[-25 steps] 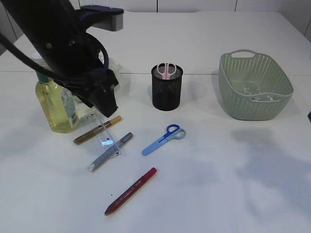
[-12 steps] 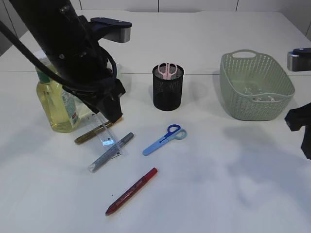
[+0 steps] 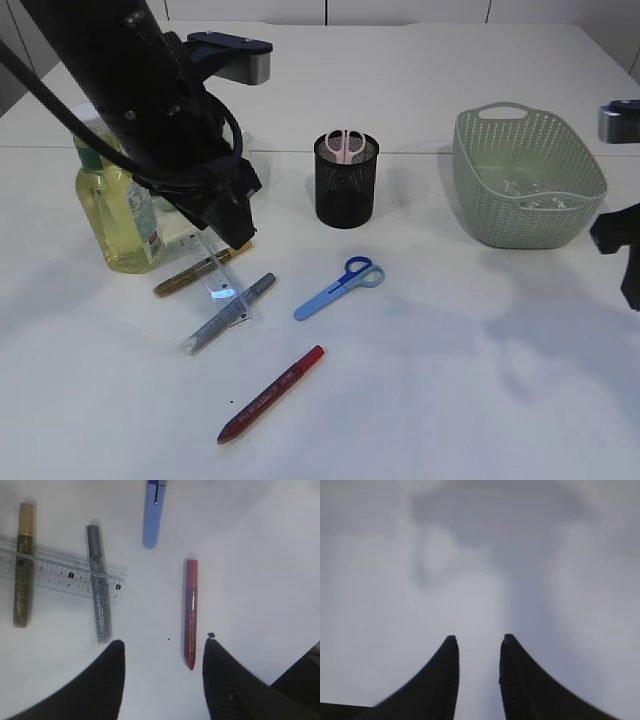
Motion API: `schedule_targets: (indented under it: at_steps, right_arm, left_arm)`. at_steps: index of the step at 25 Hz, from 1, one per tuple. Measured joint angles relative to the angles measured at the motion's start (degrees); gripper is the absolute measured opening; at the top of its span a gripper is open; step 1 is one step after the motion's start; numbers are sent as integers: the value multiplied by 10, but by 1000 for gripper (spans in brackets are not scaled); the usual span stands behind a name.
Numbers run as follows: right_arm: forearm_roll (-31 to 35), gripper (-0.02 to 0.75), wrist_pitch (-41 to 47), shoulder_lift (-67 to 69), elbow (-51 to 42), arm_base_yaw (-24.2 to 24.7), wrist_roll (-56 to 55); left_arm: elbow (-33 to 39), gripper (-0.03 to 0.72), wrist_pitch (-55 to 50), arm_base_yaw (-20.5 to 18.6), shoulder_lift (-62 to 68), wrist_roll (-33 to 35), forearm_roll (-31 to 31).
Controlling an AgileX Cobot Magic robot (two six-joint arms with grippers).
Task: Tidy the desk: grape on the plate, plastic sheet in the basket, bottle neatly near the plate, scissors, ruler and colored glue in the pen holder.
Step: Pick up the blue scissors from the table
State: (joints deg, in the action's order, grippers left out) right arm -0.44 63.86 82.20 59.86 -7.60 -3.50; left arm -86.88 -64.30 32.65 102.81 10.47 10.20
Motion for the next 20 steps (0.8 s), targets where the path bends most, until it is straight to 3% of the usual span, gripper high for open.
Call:
schedule_targets:
  at_steps: [5, 9, 20]
  right_arm:
    - [70, 239, -1, 0, 0, 101, 50]
    - [123, 239, -1, 14, 0, 146, 99]
    - [158, 239, -2, 34, 0, 164, 108]
  left_arm:
    - [0, 372, 2, 0, 0, 0, 0]
    - [-2, 372, 2, 0, 3, 0, 1]
    - [-69, 372, -20, 18, 78, 0, 3]
